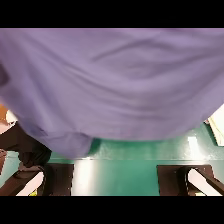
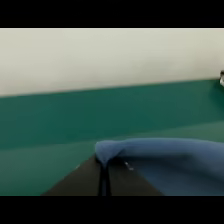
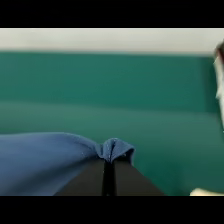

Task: Fold the shirts.

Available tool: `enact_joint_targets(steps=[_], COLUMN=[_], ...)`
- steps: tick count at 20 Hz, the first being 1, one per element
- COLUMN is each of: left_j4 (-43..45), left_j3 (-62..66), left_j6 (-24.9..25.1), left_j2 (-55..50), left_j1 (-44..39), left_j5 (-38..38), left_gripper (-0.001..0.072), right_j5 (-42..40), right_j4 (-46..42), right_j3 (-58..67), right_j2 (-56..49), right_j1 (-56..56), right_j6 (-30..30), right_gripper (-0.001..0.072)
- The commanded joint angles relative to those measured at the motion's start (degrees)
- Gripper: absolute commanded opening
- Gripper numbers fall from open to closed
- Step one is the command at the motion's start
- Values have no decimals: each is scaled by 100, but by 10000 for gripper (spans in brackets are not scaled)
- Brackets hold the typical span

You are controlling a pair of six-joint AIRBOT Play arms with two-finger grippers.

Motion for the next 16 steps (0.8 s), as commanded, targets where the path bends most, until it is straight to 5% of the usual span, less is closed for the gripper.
enact_joint_targets(steps=[1,5,12,13,14,16], left_j4=[-101,-87,-59,-7,76,81], left_j3=[-1104,-1572,-1569,-1523,-1421,-1147], left_j6=[35,160,236,238,236,236], left_j2=[-837,-2422,-3681,-3676,-3674,-3668], left_j1=[7,7,9,9,42,199], left_j5=[-238,2,1290,1239,1029,170], left_gripper=[23,23,33,310,590,610], right_j5=[911,1067,-101,-175,-181,85], right_j4=[-1202,-1982,-1375,-1200,-1045,-699], right_j3=[85,85,90,90,90,90], right_j2=[-1292,-2924,-4242,-4240,-4207,-4087], right_j1=[1095,1812,1808,1746,1650,1434], right_j6=[282,361,417,417,417,413], right_gripper=[20,19,61,297,389,389])
